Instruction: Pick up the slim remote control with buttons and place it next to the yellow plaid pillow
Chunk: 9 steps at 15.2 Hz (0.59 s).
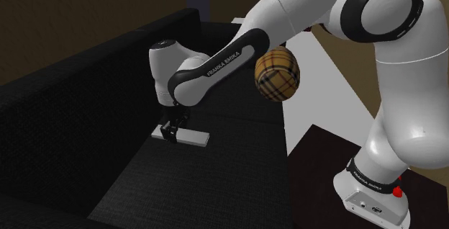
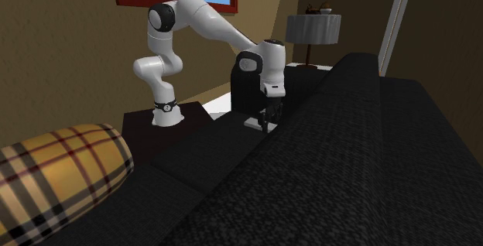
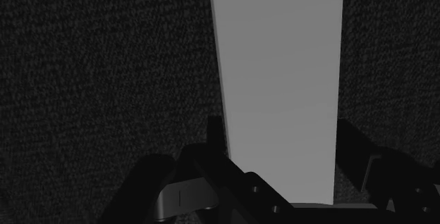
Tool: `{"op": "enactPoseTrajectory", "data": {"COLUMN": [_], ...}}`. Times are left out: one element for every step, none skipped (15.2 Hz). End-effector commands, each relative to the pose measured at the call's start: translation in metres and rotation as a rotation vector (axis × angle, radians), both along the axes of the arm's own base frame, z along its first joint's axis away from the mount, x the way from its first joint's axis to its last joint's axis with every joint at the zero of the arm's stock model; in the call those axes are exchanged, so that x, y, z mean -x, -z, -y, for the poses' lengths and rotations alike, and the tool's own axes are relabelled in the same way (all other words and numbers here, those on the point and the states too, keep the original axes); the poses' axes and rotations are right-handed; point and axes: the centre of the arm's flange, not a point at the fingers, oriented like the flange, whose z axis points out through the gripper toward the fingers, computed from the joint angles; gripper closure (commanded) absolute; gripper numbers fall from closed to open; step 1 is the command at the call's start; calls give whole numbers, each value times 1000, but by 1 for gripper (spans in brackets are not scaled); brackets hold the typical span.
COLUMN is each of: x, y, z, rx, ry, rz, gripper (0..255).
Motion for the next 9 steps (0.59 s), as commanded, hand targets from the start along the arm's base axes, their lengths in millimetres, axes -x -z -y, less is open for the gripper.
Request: {"op": "enactPoseTrajectory", "data": {"x": [1,1,1,1,1,1,1,1,1], "y": [-10,-15,-21,-26,-31,-36,-42,-47,-52], "z": [1,1,1,1,1,1,1,1,1], "rx": [0,0,0,0,0,0,0,0,0], "ry": [0,0,0,0,0,0,0,0,0], "rz": [0,0,0,0,0,0,0,0,0], "gripper": [255,255,255,255,255,255,255,255,255]}}
